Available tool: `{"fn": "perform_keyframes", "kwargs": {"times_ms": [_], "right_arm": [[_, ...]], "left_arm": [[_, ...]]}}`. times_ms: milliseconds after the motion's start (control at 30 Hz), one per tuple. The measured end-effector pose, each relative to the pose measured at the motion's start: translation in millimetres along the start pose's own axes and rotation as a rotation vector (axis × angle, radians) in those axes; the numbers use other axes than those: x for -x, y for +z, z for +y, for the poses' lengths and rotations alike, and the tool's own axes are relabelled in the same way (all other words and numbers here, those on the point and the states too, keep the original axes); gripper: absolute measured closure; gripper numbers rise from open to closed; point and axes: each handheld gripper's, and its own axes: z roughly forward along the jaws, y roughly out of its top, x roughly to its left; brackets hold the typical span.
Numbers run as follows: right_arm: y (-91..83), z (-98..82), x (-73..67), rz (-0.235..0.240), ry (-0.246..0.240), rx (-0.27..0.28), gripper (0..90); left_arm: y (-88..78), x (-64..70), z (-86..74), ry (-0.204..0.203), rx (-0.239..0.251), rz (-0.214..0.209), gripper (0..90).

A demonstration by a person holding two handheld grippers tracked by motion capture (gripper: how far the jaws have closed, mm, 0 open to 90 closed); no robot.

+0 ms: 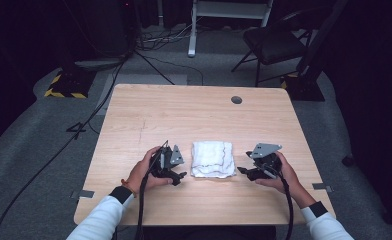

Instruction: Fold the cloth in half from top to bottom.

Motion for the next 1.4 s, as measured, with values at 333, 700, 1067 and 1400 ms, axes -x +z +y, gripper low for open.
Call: {"fn": "perform_keyframes", "kwargs": {"times_ms": [333, 700, 1067, 1400], "right_arm": [[-20.3, -35.1, 4.0, -0.043, 0.011, -0.021, 32.0], [-34.2, -80.2, 13.3, -0.081, 0.116, -0.035, 30.9], [-53.9, -128.2, 33.1, -0.106, 0.322, 0.013, 28.5], [-54.6, -141.0, 36.3, -0.149, 0.376, 0.054, 23.3]], "left_arm": [[-15.0, 3.4, -28.5, -0.030, -0.016, 0.047, 20.4], [-32.2, 0.6, -64.5, -0.111, 0.029, 0.050, 18.1], [-37.5, -12.2, -102.1, -0.217, 0.023, 0.024, 18.3], [-37.7, -19.8, -125.5, -0.328, 0.108, -0.032, 16.7]]}}
